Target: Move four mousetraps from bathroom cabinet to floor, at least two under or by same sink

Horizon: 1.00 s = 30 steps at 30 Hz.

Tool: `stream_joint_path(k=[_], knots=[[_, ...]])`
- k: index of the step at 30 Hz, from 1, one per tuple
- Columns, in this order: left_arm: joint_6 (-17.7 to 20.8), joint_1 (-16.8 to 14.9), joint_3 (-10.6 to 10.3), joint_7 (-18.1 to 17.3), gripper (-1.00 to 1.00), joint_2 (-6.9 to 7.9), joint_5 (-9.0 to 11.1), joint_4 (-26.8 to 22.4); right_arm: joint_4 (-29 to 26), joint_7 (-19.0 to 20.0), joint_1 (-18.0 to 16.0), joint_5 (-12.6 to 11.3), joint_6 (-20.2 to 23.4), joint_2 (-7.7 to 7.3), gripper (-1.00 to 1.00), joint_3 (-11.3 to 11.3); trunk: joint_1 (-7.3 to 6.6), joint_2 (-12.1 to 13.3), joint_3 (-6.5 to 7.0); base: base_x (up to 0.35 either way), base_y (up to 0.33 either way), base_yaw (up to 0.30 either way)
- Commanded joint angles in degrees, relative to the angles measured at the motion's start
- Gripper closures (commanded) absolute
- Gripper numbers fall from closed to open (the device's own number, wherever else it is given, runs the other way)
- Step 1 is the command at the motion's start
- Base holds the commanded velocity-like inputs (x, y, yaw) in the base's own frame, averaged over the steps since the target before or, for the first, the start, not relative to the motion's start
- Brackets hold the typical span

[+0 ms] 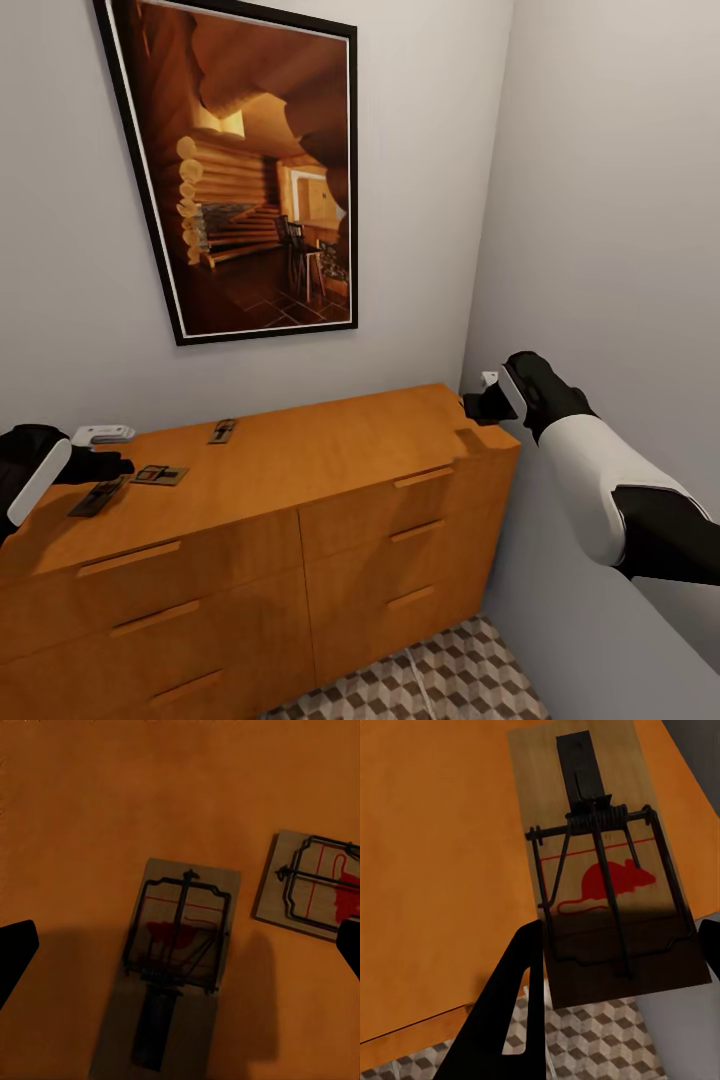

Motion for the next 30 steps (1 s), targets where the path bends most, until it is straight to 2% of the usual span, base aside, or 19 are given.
stream_joint_path(k=[1,10,14,15,19,30], knots=[[0.2,-0.1,-0.2,0.3,-1.0,0.08,0.4,0.0,-0.1,0.5,0.0,0.5,0.2,0.03,1.0,-0.3,0.0,0.0,-0.07,0.0,0.0,0.0],[0.2,-0.1,-0.8,-0.2,-1.0,0.64,0.3,-0.1,-0.1,0.5,0.0,0.5,0.2,-0.06,1.0,-0.3,0.0,0.0,-0.07,0.0,0.0,0.0],[0.2,-0.1,-2.8,-0.3,-1.0,0.87,0.4,-0.1,-0.1,0.5,0.0,0.5,0.2,-0.12,1.0,-0.3,0.0,0.0,-0.07,0.0,0.0,0.0],[0.2,-0.1,-3.9,-0.3,-1.0,0.95,0.4,-0.1,-0.1,0.5,0.0,0.5,0.2,-0.12,1.0,-0.3,0.0,0.0,-0.07,0.0,0.0,0.0],[0.2,-0.1,-5.6,-0.8,-1.0,1.09,0.5,-0.1,-0.1,0.5,0.0,0.6,0.2,-0.15,1.0,-0.3,0.0,0.0,-0.07,0.0,0.0,0.0],[0.2,-0.1,-6.9,-2.0,-1.0,1.63,0.4,-0.4,-0.1,0.5,0.0,0.5,0.2,-0.21,1.0,-0.3,0.0,0.0,-0.07,0.0,0.0,0.0]])
